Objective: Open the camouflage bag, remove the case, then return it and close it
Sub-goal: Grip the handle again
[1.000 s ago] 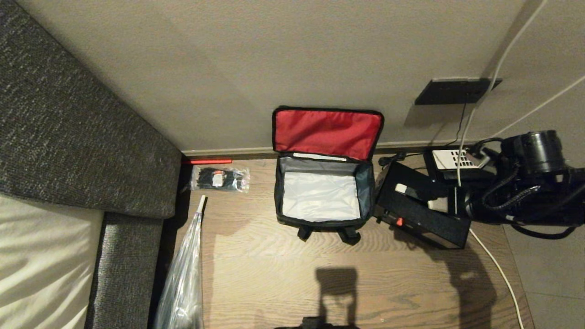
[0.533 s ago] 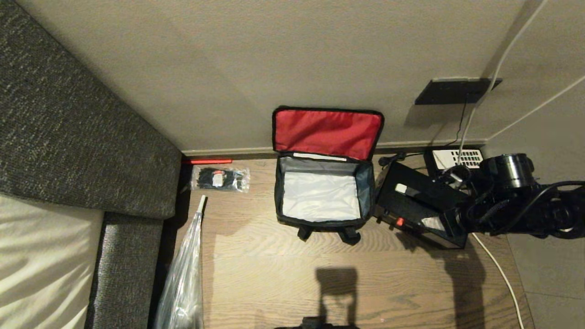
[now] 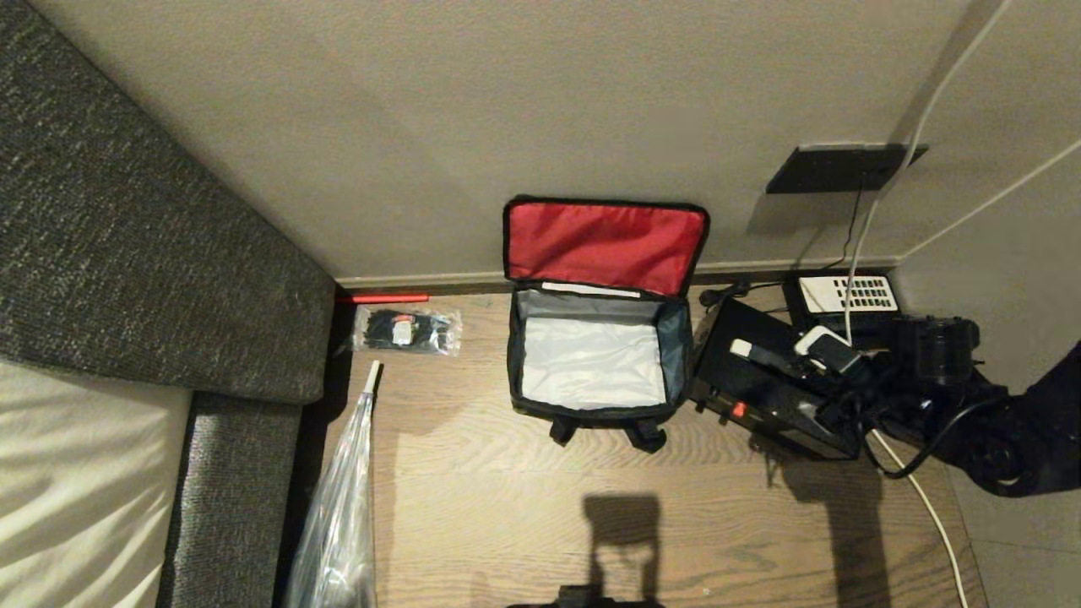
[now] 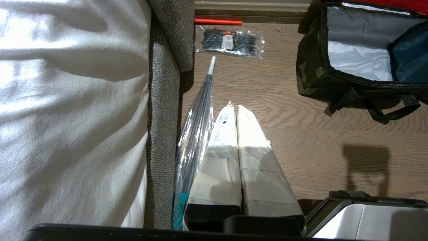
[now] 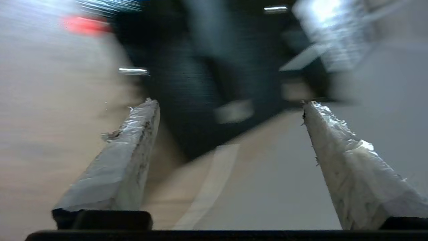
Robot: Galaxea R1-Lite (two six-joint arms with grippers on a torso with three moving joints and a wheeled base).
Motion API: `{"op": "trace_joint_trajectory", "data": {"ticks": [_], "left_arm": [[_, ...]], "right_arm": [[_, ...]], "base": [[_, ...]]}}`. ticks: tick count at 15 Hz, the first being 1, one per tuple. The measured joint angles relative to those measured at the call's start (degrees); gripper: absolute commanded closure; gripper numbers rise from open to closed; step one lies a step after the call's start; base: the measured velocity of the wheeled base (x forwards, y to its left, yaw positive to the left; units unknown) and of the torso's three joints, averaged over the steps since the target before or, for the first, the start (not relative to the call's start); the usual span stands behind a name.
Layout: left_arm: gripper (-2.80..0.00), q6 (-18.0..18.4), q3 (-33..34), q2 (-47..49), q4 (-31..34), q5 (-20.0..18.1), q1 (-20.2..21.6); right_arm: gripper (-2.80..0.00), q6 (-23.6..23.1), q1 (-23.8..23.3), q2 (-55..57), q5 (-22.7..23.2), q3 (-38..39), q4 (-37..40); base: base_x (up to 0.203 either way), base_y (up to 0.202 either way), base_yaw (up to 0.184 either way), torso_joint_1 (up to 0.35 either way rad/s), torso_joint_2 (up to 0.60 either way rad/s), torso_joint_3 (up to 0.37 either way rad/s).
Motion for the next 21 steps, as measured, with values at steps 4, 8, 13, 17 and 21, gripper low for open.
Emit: {"op": "trace_joint_trajectory", "data": {"ticks": [4,8,13,17,21], "left_arm": [[0.00,0.0,0.0,0.0,0.0,0.0,0.0],[0.00,0.0,0.0,0.0,0.0,0.0,0.0],[0.00,0.0,0.0,0.0,0.0,0.0,0.0],[0.00,0.0,0.0,0.0,0.0,0.0,0.0],[0.00,0.0,0.0,0.0,0.0,0.0,0.0]], "right_arm": [[-2.80,-14.0,0.1,7.1,-6.6,1.8,-20.0],[-2.80,-14.7,1.0,12.0,-10.6,-0.4,-24.4],[-2.80,-16.2,1.8,16.5,-11.2,-3.7,-29.2],[-2.80,-17.8,1.8,18.8,-12.1,-5.1,-30.4],[-2.80,-19.7,1.8,20.7,-14.2,-6.4,-32.6]], "base": [[0.000,0.000,0.000,0.000,0.00,0.000],[0.000,0.000,0.000,0.000,0.00,0.000],[0.000,0.000,0.000,0.000,0.00,0.000],[0.000,0.000,0.000,0.000,0.00,0.000],[0.000,0.000,0.000,0.000,0.00,0.000]]}}
